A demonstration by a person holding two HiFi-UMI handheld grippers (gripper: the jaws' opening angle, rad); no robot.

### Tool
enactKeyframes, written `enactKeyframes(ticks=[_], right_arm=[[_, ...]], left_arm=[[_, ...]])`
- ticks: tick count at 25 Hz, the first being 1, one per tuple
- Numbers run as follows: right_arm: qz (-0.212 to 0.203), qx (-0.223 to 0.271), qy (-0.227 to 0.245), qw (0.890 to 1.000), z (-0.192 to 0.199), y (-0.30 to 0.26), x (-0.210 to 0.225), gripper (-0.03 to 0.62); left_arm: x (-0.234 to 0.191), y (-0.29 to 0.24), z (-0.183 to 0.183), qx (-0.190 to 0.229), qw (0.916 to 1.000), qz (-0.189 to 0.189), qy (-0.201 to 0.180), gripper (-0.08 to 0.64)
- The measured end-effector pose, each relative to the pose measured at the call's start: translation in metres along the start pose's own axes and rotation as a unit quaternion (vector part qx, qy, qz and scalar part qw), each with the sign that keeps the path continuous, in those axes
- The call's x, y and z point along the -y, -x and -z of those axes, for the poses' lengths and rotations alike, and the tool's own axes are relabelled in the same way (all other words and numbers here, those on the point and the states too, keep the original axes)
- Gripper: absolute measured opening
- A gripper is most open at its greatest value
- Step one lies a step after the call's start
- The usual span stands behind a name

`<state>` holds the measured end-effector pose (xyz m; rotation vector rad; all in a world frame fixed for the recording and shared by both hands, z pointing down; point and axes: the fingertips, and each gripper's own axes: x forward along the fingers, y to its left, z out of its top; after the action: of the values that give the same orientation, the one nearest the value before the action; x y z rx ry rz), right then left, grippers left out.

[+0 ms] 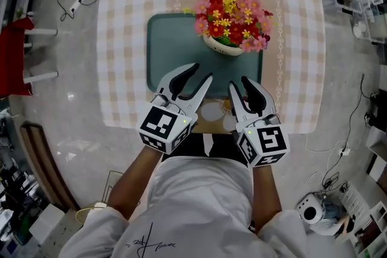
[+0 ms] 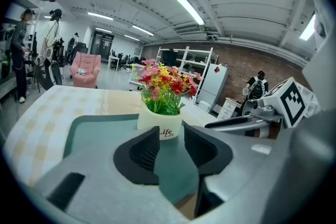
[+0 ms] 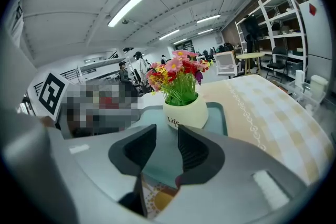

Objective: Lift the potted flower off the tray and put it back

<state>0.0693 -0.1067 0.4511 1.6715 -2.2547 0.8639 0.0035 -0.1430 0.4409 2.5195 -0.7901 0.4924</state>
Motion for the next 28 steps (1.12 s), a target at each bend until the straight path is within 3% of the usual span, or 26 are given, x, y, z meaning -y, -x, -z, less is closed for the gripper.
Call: enactKeyframes(ticks=[4, 7, 13, 28], right_arm=[[0.017, -0.001, 0.000, 1.000, 0.020, 0.014, -0.003, 0.175], [0.024, -0.004, 0.002, 1.000, 0.002, -0.012, 0.010, 0.229], [0.042, -0.017, 0.015, 0.999, -0.003, -0.038, 0.027, 0.263], [0.059, -0.048, 0.050, 0.996, 0.003, -0.078, 0.045, 0.341]], left_arm=[[0.010, 0.009, 0.019, -0.009, 0.9999, 0.005, -0.003, 0.155], [-0.013, -0.012, 0.005, -0.015, 0.9998, 0.008, -0.008, 0.163], [-0.032, -0.039, 0.002, -0.030, 0.9986, 0.018, -0.040, 0.252], [-0.056, -0.071, 0.000, -0.030, 0.9968, 0.046, -0.059, 0.325]])
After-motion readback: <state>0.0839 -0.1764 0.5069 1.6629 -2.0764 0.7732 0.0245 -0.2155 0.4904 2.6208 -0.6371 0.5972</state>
